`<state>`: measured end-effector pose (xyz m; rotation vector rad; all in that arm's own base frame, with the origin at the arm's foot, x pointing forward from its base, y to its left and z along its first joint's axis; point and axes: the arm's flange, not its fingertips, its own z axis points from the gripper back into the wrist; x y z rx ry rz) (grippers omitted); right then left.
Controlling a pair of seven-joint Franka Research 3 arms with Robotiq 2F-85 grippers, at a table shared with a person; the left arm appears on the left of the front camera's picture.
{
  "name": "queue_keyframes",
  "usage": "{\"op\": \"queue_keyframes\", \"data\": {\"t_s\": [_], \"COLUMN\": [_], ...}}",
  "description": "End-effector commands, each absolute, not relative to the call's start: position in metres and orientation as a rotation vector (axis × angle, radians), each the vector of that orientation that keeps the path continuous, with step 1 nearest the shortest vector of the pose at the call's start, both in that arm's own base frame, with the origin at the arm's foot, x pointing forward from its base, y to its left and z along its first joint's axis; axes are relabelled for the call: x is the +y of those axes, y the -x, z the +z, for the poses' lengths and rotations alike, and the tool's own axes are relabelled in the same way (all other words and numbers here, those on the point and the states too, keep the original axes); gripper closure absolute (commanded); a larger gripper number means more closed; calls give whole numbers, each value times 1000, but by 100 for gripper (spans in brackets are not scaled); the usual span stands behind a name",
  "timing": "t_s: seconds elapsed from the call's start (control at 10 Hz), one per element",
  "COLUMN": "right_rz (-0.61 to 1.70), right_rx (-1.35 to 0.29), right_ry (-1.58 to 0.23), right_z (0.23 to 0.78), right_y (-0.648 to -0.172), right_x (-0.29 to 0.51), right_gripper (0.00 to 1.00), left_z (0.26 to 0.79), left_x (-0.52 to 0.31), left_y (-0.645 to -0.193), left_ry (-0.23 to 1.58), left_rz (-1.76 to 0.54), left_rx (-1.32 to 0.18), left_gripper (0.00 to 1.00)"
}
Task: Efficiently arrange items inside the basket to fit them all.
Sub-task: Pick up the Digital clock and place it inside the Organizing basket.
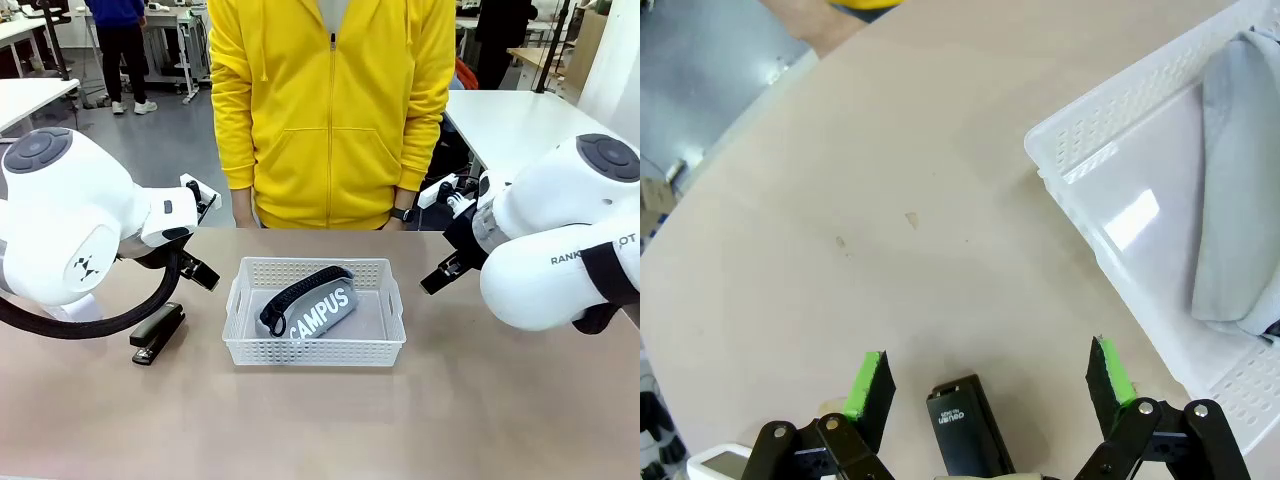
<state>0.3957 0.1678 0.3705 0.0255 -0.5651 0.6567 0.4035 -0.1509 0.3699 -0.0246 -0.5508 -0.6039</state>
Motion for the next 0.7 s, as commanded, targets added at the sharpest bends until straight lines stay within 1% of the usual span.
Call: {"op": "queue_keyframes", "data": {"t_s": [0.0, 0.6], "right_rz": [656, 656], "right_rx": [-565, -565], "right_ry": [-26, -26], "right_z": [371, 371], "right_y": [-396, -396], "right_x": [168, 168], "right_gripper": [0, 0], "left_z": [370, 370], "left_x": [-151, -151], "left_y": [-403, -403], "left_ry": [24, 24], "left_rz": [-605, -605], "left_rx": [-551, -551], "left_gripper": [0, 0]}}
